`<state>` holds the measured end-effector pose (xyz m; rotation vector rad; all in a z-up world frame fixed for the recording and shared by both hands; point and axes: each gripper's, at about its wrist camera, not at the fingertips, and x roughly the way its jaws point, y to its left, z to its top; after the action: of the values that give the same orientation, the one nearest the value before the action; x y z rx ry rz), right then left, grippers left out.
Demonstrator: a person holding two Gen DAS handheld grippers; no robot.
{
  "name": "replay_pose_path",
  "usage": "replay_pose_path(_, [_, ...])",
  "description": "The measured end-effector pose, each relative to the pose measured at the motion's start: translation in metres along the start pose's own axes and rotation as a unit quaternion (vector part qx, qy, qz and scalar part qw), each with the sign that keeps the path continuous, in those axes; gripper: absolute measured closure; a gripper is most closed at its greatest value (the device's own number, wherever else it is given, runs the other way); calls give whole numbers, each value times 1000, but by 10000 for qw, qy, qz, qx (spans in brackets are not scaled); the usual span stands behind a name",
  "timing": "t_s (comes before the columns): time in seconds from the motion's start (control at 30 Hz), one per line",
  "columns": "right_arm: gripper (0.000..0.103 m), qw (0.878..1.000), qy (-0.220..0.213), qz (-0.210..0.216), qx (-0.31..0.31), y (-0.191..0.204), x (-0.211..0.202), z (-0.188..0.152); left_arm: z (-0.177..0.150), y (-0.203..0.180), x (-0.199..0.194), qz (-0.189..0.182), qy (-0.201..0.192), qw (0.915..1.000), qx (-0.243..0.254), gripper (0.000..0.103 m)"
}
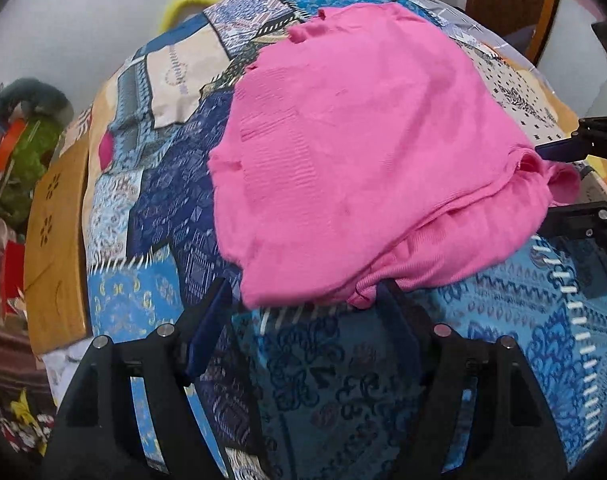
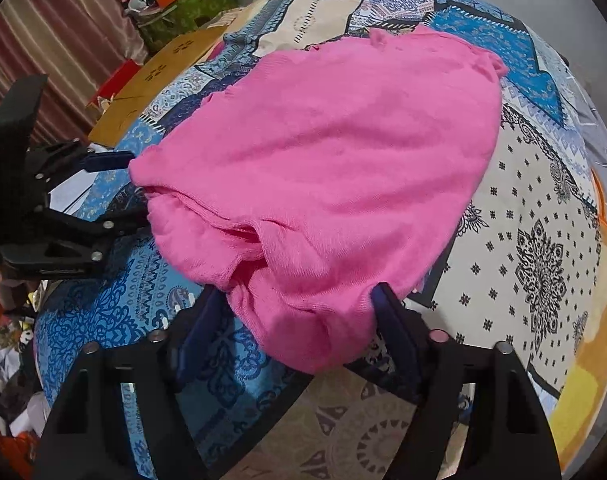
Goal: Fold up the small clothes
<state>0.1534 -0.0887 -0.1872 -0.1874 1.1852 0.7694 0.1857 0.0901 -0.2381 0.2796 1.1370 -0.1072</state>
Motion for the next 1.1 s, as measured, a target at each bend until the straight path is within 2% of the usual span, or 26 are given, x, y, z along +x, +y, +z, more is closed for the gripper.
replay_pose_path(0.17, [58, 10000, -50, 43, -11, -3, 4, 4, 10, -5, 8, -24, -133, 9996, 241, 31])
replay_pose_path(0.23, [67, 9999, -81, 30, -60, -3, 5, 6, 15, -2, 12, -237, -139, 9995, 147, 42])
replay_pose_path(0.3, [83, 9998, -117, -61, -112, -1, 6, 6, 19, -2, 15, -323, -166, 9993, 97, 55])
replay_pose_path(0.4, [89, 9996, -191, -145, -179, -1, 6, 7, 24, -5, 18, -399, -172, 9990, 94, 78])
replay_pose_path(0.53, [91, 9990, -346, -182, -196, -1, 1, 9, 32, -11, 15, -286, -241, 9992, 129, 88])
replay_pose_path(0.7, [92, 9972, -695, -226, -144, -6, -19, 18, 48, -5, 1, -195, -498, 9986, -24, 89])
replay_pose_path(0.83, [92, 9939, -1054, -310, -82, -14, -41, 32, 70, 3, -17, -139, -761, 9969, -138, 90])
replay_pose_path(1.1, [93, 9841, -1677, -584, 39, -35, -78, 77, 139, 16, -45, -63, -1249, 9912, -429, 90])
